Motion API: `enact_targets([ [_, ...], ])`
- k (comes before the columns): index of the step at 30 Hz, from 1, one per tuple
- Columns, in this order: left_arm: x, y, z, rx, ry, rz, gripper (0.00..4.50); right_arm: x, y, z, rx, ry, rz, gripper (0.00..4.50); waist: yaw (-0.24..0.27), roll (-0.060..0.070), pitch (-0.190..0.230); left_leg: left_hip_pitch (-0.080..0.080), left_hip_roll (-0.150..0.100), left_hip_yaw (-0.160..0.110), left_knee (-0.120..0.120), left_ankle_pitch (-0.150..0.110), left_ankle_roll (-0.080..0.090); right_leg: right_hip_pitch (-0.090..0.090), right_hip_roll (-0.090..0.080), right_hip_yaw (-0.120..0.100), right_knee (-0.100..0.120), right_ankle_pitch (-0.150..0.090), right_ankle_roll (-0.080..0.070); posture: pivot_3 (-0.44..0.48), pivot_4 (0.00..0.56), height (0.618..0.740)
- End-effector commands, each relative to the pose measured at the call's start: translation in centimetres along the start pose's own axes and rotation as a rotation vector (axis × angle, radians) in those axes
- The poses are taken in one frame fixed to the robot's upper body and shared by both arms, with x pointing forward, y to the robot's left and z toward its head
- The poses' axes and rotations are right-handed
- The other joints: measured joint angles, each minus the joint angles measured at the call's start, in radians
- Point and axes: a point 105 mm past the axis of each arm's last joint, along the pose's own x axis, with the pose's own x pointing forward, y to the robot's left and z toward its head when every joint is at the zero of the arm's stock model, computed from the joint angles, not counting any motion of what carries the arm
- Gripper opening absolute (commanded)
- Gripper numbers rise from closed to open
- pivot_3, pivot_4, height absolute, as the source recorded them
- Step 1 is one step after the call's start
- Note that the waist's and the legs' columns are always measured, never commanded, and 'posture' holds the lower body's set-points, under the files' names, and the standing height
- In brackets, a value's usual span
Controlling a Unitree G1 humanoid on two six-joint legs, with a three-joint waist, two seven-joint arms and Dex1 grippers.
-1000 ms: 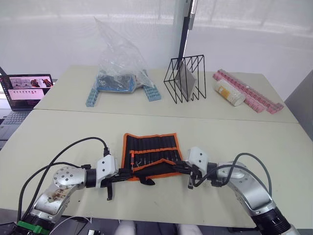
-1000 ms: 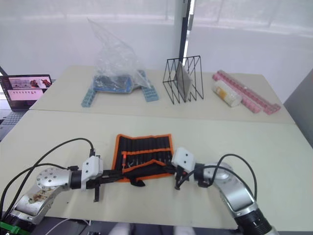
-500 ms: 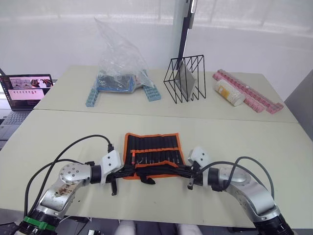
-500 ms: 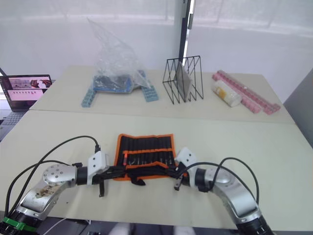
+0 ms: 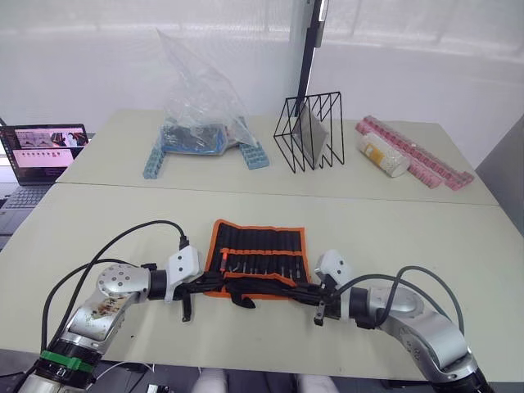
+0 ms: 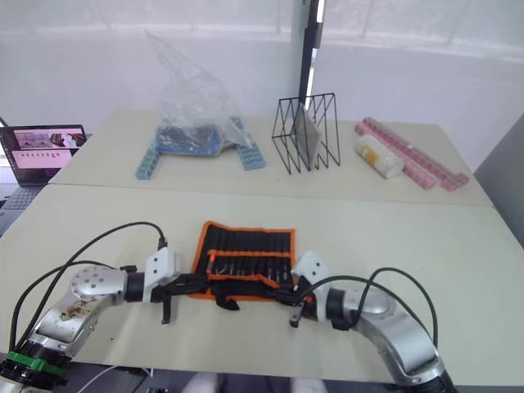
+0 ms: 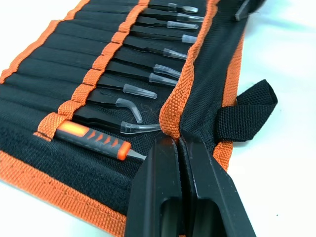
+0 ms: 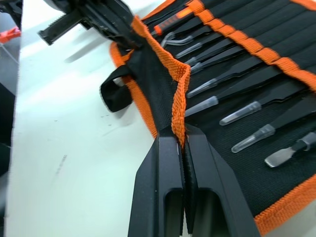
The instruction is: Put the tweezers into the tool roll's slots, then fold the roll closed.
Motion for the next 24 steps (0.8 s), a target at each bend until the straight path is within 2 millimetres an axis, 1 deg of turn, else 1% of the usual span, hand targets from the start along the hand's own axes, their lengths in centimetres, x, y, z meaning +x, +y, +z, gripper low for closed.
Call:
enact_targets([
  [1,-1.3,1.6,0.3,0.033,0.021,0.063,0.04,-0.2,-0.2,0.6,-0.023,-0.004,-0.022,0.00,0.000,0.000,0.000,0.000,0.000,0.000,0.000,0.000,0.000,0.000,0.000,0.000,0.000,0.000,0.000,0.000,0.150,0.718],
  [8,-1.0,1.3,-0.2,0.033,0.032,0.056,0.04,-0.1,-1.5,0.8,-0.064,-0.019,-0.099,0.00,0.000,0.000,0.000,0.000,0.000,0.000,0.000,0.000,0.000,0.000,0.000,0.000,0.000,0.000,0.000,0.000,0.150,0.718],
  [11,-0.9,1.5,-0.3,0.040,0.034,0.061,0.04,-0.2,-1.5,0.4,-0.066,-0.009,-0.096,0.00,0.000,0.000,0.000,0.000,0.000,0.000,0.000,0.000,0.000,0.000,0.000,0.000,0.000,0.000,0.000,0.000,0.150,0.718],
  [15,-0.9,1.6,-0.2,0.044,0.030,0.060,0.00,-0.3,-2.0,0.6,-0.074,-0.028,-0.133,1.27,0.000,0.000,0.000,0.000,0.000,0.000,0.000,0.000,0.000,0.000,0.000,0.000,0.000,0.000,0.000,0.000,0.150,0.718],
  [17,-0.9,1.6,-0.2,0.045,0.029,0.060,0.00,-0.7,-2.4,1.3,-0.068,-0.061,-0.155,1.99,-0.001,0.000,0.000,0.000,0.000,0.000,0.000,0.000,0.000,0.000,0.000,0.000,0.000,0.000,0.000,0.000,0.150,0.718],
  [19,-0.9,1.6,-0.2,0.045,0.030,0.059,0.00,-1.1,-2.4,1.8,-0.073,-0.084,-0.161,2.61,-0.001,0.000,0.000,0.000,0.000,0.000,0.000,0.000,0.000,0.000,0.000,0.000,0.000,0.000,0.000,0.000,0.150,0.718],
  [22,-1.0,1.6,-0.3,0.045,0.032,0.058,0.00,-1.8,-1.7,3.2,-0.126,-0.139,-0.122,2.61,-0.001,0.000,0.000,0.000,0.000,0.000,0.000,0.000,0.000,0.000,0.000,0.000,0.000,0.000,0.000,0.000,0.150,0.718],
  [24,-1.0,1.6,-0.3,0.047,0.034,0.055,0.00,-1.9,-0.7,4.3,-0.189,-0.185,-0.069,2.61,-0.002,0.000,0.000,0.000,0.000,0.000,0.000,0.000,0.000,0.000,0.000,0.000,0.000,0.000,0.000,0.000,0.150,0.718],
])
